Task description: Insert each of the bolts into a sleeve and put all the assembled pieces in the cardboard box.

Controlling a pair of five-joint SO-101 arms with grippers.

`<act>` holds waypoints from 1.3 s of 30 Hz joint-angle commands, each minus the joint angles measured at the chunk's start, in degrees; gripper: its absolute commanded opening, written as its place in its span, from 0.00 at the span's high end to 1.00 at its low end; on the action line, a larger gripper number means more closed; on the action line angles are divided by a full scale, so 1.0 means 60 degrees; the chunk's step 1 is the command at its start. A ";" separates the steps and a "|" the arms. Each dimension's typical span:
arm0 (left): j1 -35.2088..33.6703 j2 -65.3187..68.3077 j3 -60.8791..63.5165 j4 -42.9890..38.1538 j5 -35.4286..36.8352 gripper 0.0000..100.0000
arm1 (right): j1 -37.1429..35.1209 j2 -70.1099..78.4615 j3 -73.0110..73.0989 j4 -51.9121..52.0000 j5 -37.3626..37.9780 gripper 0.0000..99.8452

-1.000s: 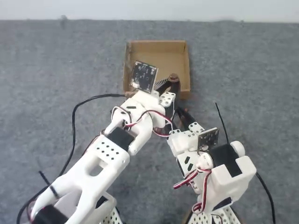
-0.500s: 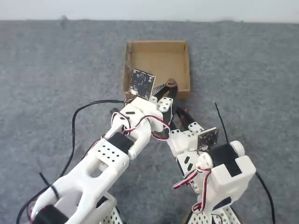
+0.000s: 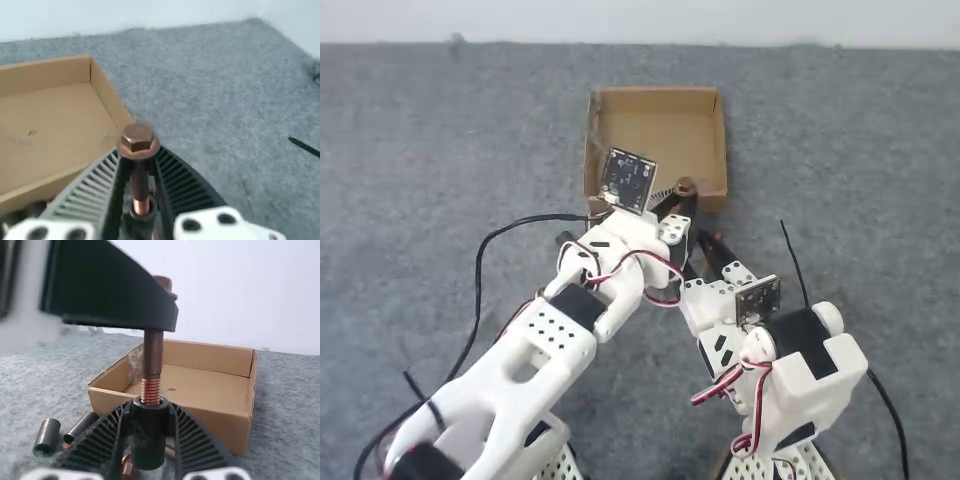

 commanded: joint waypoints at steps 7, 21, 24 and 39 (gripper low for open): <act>-0.0015 -0.0132 -0.0535 0.0322 0.0103 0.99 | 0.0212 -0.0520 0.0264 -0.0139 0.0161 0.99; -0.0015 0.0557 -0.0271 0.0322 0.0073 0.99 | 0.0418 -0.0520 0.0264 -0.0315 0.0161 0.99; -0.0029 0.0601 -0.0125 0.0337 0.0073 0.99 | 0.0432 -0.0520 0.0264 -0.0315 0.0161 0.99; 0.0044 0.0615 0.0813 0.0322 0.0059 0.97 | 0.0432 -0.0520 0.0264 -0.0315 0.0161 0.99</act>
